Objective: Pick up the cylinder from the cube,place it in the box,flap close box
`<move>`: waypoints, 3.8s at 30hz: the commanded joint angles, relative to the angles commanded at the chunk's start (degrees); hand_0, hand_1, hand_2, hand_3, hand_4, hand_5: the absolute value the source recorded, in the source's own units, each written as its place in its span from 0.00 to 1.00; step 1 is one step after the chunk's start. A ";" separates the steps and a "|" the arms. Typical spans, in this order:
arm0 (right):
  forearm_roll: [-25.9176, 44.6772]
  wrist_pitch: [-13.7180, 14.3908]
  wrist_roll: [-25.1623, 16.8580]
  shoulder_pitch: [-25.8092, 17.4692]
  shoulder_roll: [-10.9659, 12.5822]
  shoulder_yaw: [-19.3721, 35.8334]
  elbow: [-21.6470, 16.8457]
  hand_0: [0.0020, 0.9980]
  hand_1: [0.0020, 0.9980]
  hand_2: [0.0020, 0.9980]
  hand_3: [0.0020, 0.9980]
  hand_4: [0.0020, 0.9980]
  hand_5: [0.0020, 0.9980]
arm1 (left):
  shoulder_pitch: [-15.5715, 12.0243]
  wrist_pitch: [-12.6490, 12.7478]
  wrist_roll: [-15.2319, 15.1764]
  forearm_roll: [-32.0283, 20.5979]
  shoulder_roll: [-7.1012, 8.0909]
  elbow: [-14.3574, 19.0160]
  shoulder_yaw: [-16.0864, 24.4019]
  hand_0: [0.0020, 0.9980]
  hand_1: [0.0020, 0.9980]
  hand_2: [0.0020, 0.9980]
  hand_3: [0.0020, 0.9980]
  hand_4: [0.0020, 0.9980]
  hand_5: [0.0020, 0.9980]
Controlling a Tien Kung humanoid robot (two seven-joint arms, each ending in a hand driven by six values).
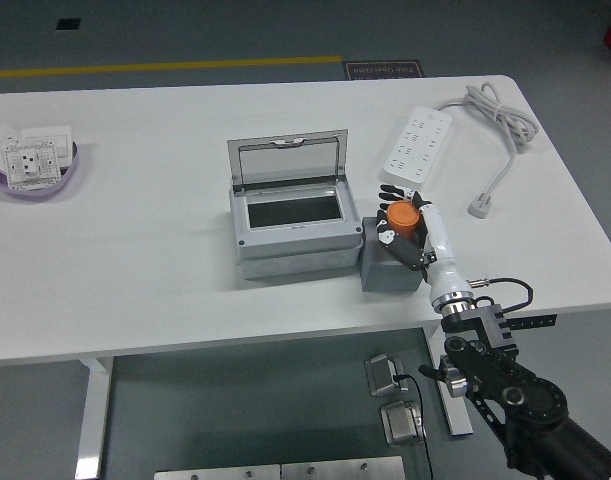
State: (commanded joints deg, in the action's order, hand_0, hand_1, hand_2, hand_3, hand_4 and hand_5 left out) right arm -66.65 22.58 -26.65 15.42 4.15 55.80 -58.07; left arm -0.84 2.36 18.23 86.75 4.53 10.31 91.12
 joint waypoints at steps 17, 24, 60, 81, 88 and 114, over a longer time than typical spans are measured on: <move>-4.03 -0.10 3.03 6.35 2.41 -0.91 -2.46 0.50 0.37 0.44 0.36 0.00 0.00 | -0.02 -0.03 0.05 -0.10 -0.03 0.00 0.01 0.70 0.69 0.69 0.81 0.74 0.36; -9.62 -1.61 7.93 12.71 2.36 -6.88 -2.05 0.50 0.37 0.44 0.36 0.00 0.00 | -0.03 -0.06 0.16 0.15 0.17 0.00 0.16 0.70 0.69 0.69 0.81 0.74 0.36; -35.04 -12.02 20.29 31.35 -4.15 -24.01 12.98 0.47 0.56 0.66 0.69 0.16 0.11 | 0.98 -0.40 0.17 1.87 1.10 0.00 0.34 0.70 0.69 0.69 0.81 0.73 0.36; -30.51 -11.45 18.77 30.20 -0.85 -22.74 7.98 0.84 0.77 0.81 0.94 0.90 0.39 | 1.38 -0.63 -0.72 0.59 0.49 0.00 -1.48 0.69 0.68 0.69 0.81 0.73 0.36; -25.46 -12.35 19.66 29.74 5.19 -21.43 -1.95 0.83 0.76 0.79 0.92 0.90 0.39 | 1.08 -0.55 -0.66 0.53 0.42 0.00 -1.24 0.69 0.69 0.69 0.81 0.73 0.36; -22.82 -13.22 17.15 37.55 1.21 -21.23 19.49 0.79 0.72 0.75 0.87 0.89 0.41 | 1.87 -0.88 -0.56 1.88 1.19 0.00 -1.33 0.69 0.69 0.69 0.81 0.73 0.36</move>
State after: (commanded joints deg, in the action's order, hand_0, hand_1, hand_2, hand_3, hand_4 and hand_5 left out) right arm -89.46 9.36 -9.50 52.97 5.36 34.58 -38.58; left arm 1.03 1.48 17.68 88.63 5.72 10.31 89.78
